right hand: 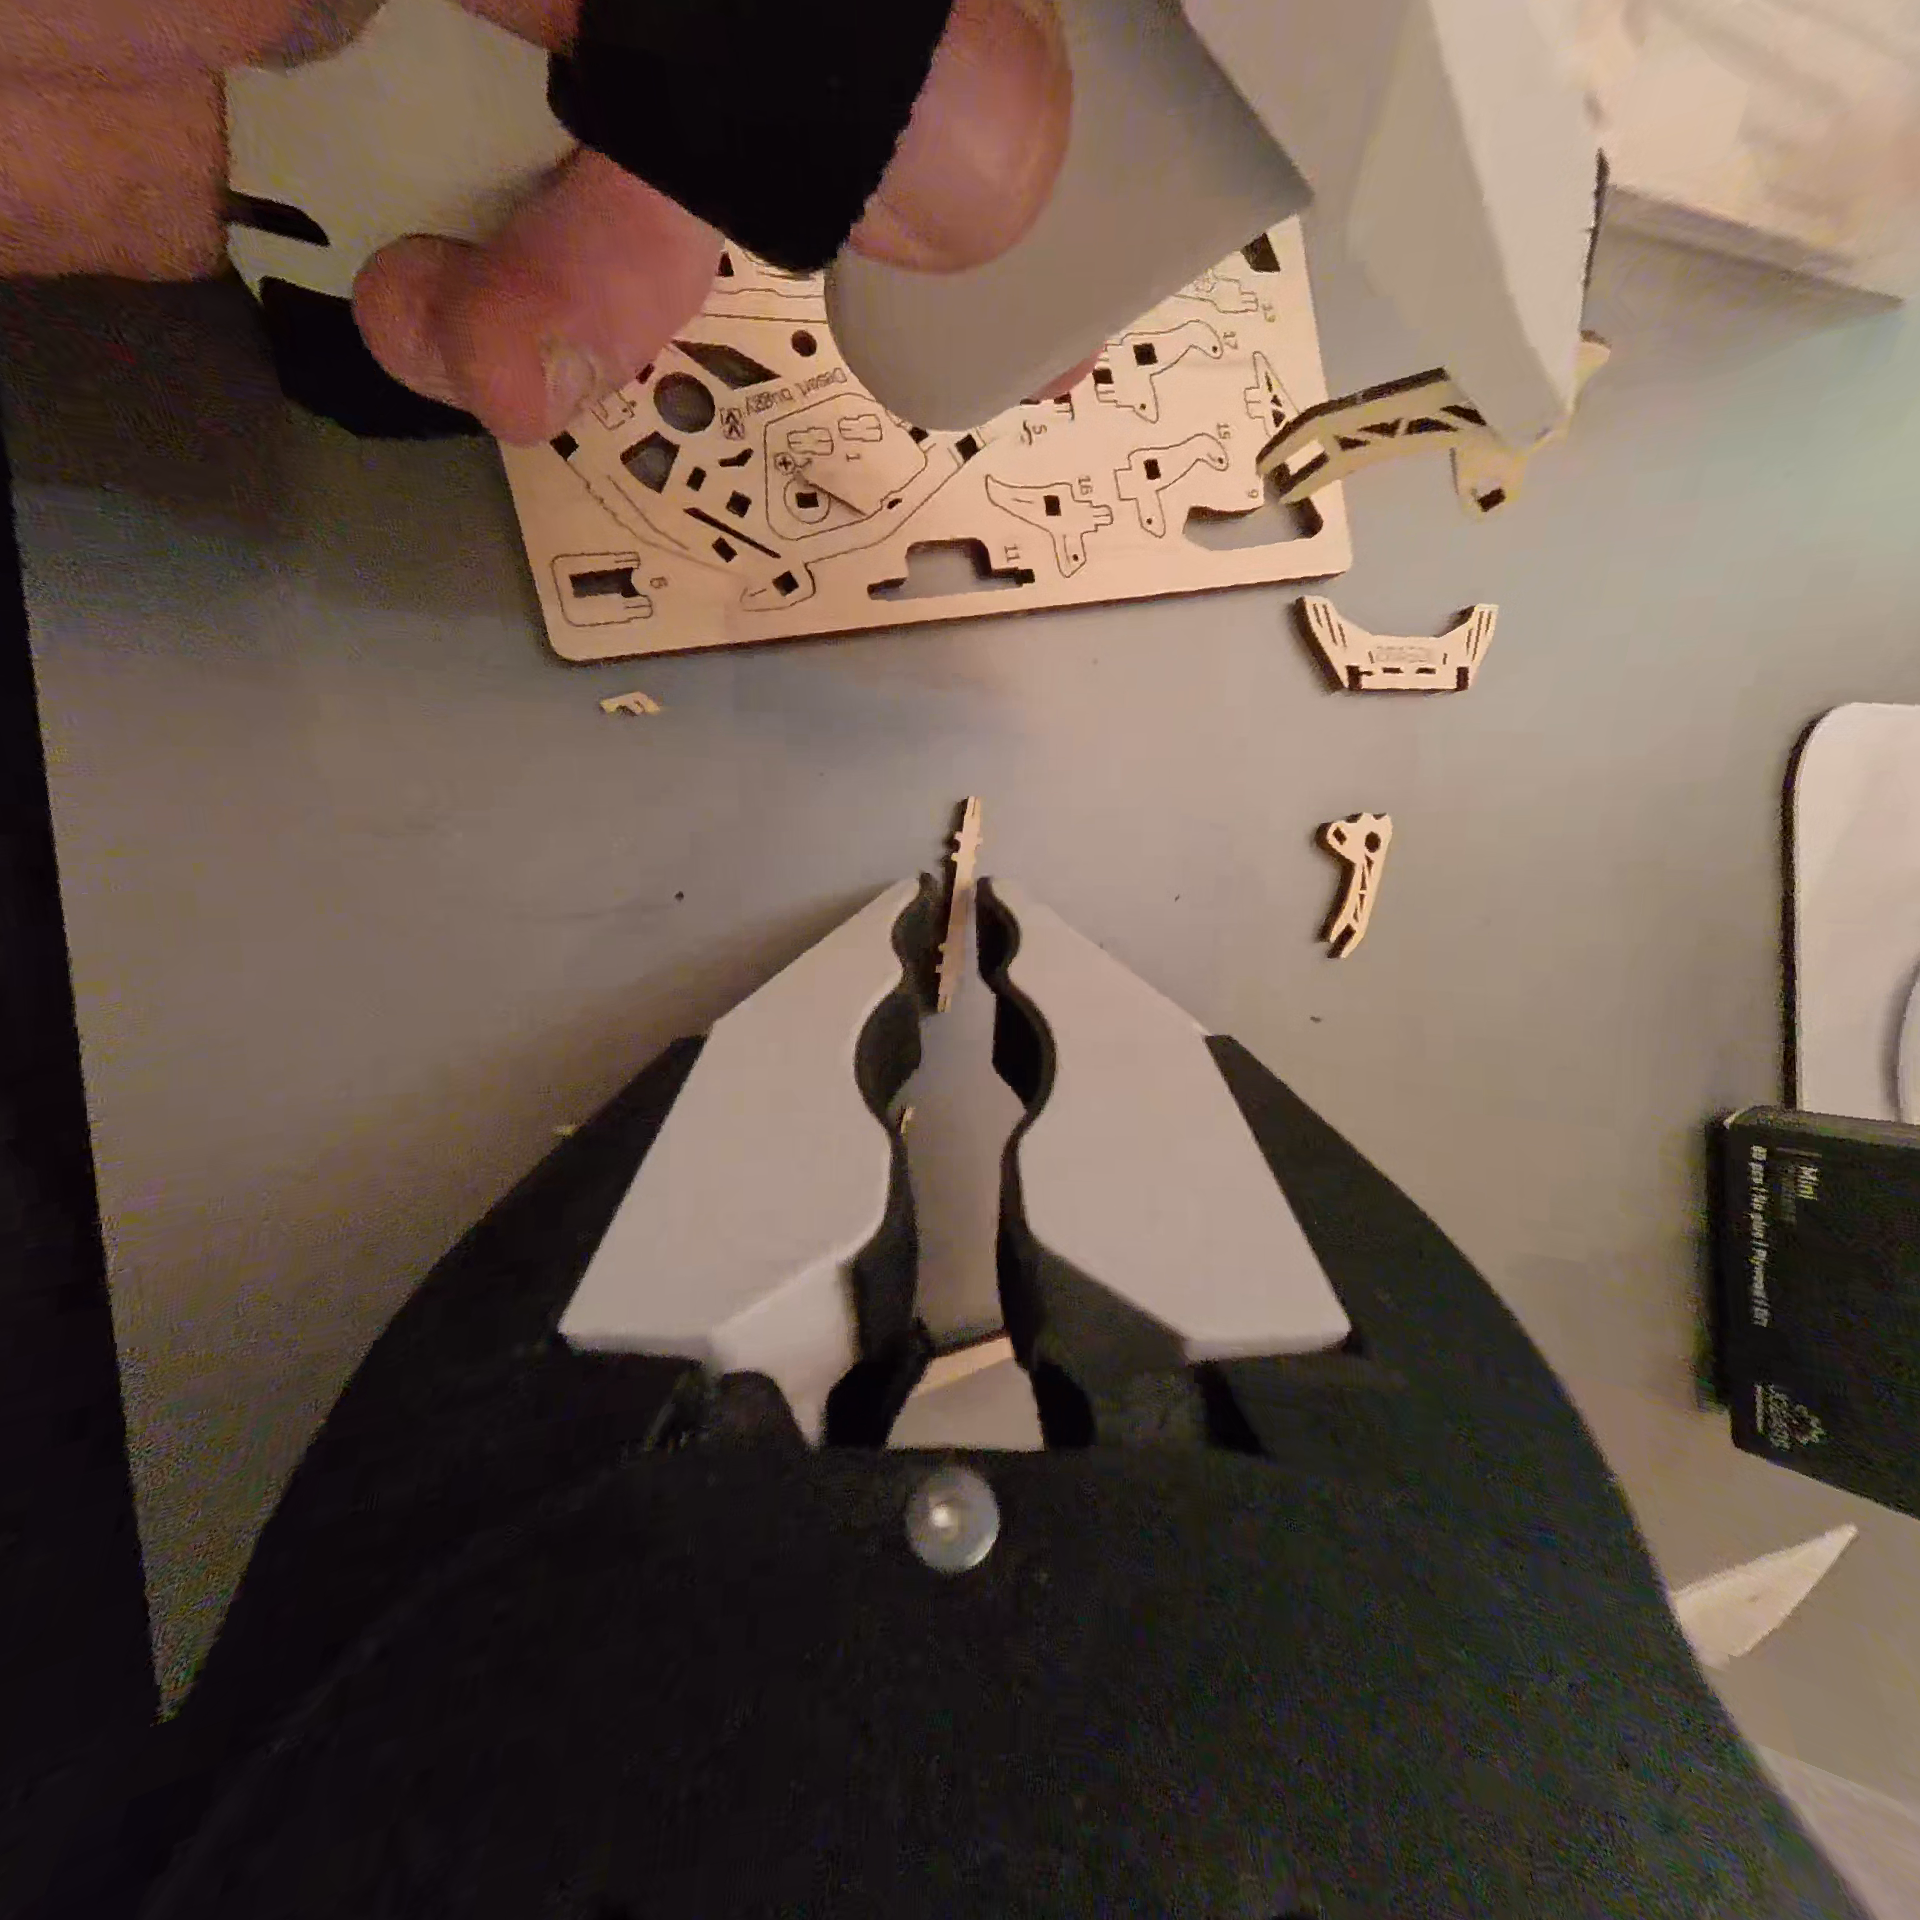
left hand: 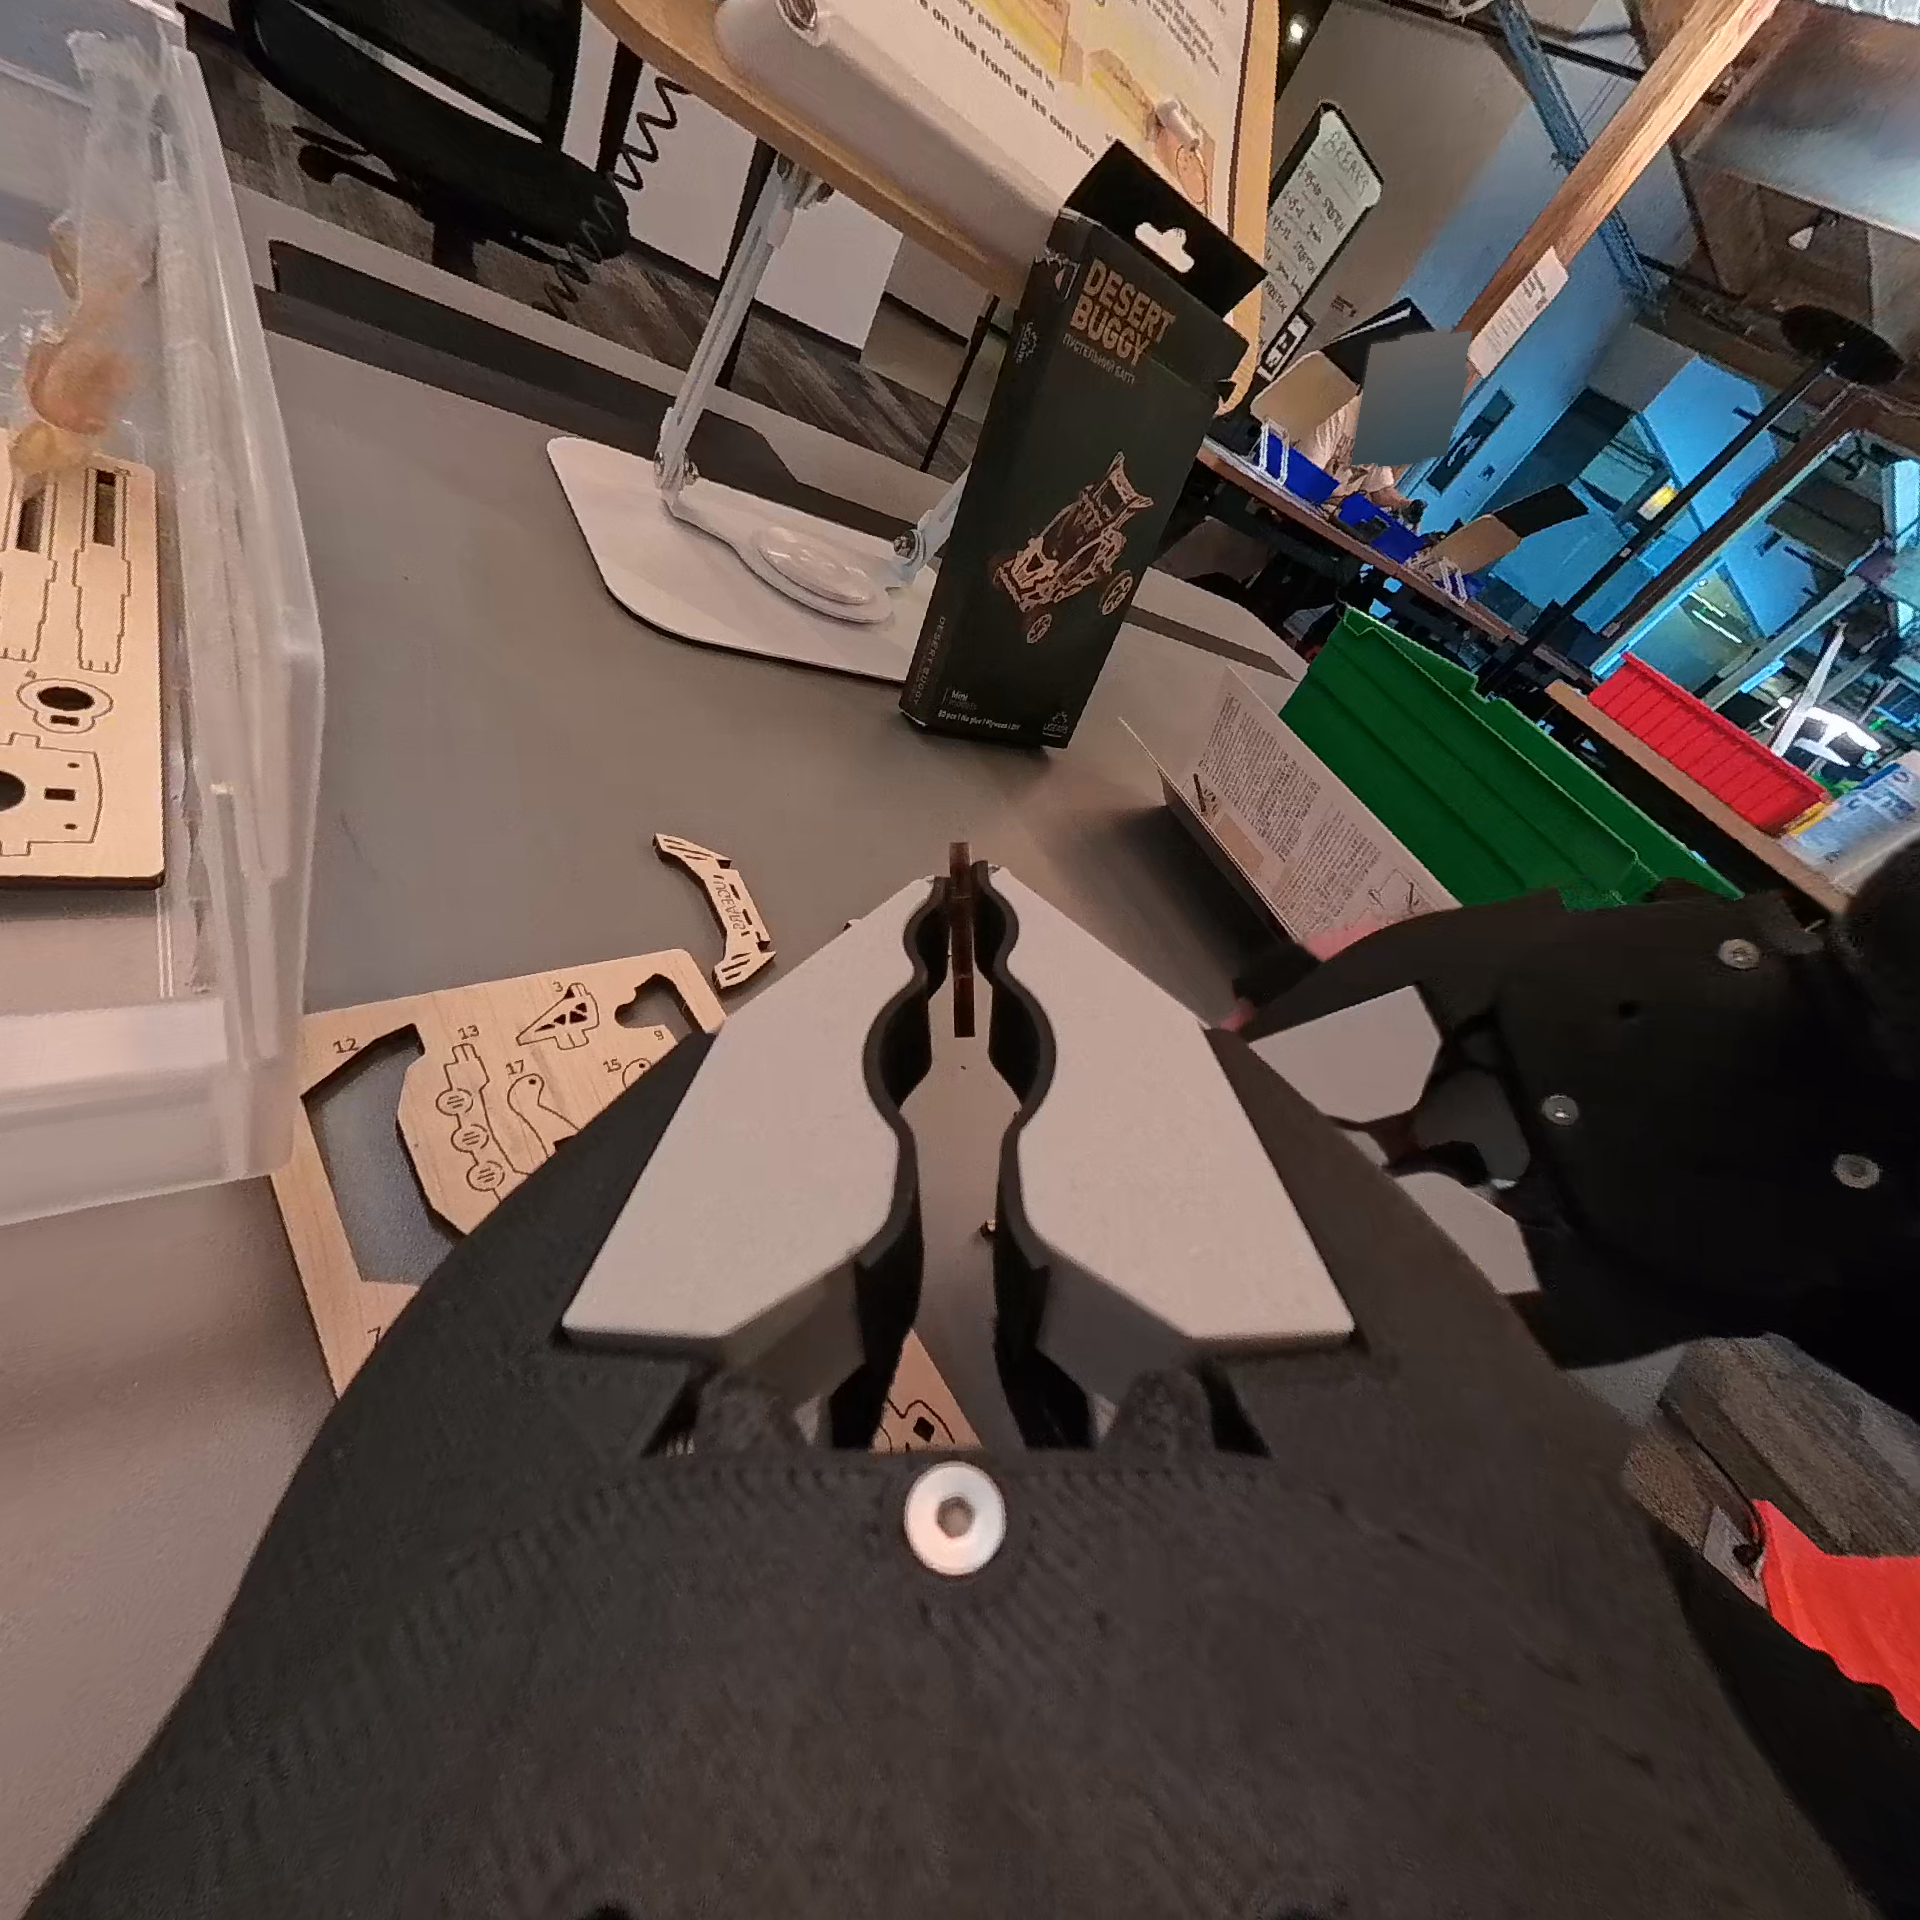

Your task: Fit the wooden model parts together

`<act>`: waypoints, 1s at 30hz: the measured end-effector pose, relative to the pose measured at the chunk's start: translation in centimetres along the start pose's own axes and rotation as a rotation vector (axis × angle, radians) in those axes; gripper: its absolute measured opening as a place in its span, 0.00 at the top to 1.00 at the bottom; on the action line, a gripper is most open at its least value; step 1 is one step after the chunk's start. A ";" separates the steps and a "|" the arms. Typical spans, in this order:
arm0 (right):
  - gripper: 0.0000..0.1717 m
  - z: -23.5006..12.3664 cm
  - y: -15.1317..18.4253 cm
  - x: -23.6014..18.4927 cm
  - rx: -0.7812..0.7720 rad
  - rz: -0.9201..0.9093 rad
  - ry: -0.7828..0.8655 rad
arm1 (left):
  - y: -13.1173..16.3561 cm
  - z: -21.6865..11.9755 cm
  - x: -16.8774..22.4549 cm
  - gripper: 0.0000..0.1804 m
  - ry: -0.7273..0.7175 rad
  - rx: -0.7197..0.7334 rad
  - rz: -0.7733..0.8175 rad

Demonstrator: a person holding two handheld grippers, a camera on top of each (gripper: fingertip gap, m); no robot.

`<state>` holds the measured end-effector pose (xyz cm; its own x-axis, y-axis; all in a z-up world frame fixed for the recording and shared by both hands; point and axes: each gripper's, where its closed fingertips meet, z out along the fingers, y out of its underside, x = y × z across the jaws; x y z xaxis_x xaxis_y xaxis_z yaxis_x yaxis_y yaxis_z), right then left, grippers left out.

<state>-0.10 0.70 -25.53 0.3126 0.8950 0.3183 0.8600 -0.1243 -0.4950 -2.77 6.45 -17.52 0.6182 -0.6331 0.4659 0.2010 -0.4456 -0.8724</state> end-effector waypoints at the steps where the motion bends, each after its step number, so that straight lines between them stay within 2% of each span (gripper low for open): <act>1: 1.00 0.1 0.0 0.1 0.002 0.014 0.000 | 0.0 0.0 0.0 0.99 0.000 0.001 0.000; 4: 1.00 0.2 -0.2 0.3 0.015 0.119 -0.048 | 0.0 0.0 0.0 0.99 0.000 0.002 -0.001; 7: 1.00 -0.2 -0.9 -0.4 0.068 0.375 -0.235 | 0.0 0.0 0.0 0.99 0.002 0.001 -0.002; 9: 1.00 -0.1 -0.6 -0.8 0.047 0.520 -0.348 | 0.0 0.0 0.0 0.99 0.003 0.001 -0.003; 12: 0.99 0.2 -0.6 -0.3 0.055 0.620 -0.378 | 0.0 0.0 0.0 0.99 0.005 -0.001 -0.005; 23: 1.00 0.4 0.3 1.8 0.051 0.584 -0.217 | 0.0 0.0 0.0 0.99 0.007 -0.002 -0.010; 28: 1.00 0.1 0.1 2.0 0.069 0.485 -0.152 | 0.0 0.0 0.0 0.99 0.008 -0.002 -0.010; 30: 1.00 -0.1 0.1 2.5 0.064 0.385 -0.087 | 0.0 0.0 0.0 0.99 0.008 -0.002 -0.008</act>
<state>0.80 2.87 -24.69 0.5694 0.8215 0.0312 0.6590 -0.4335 -0.6146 -2.76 6.44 -17.55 0.6107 -0.6343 0.4740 0.2045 -0.4519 -0.8683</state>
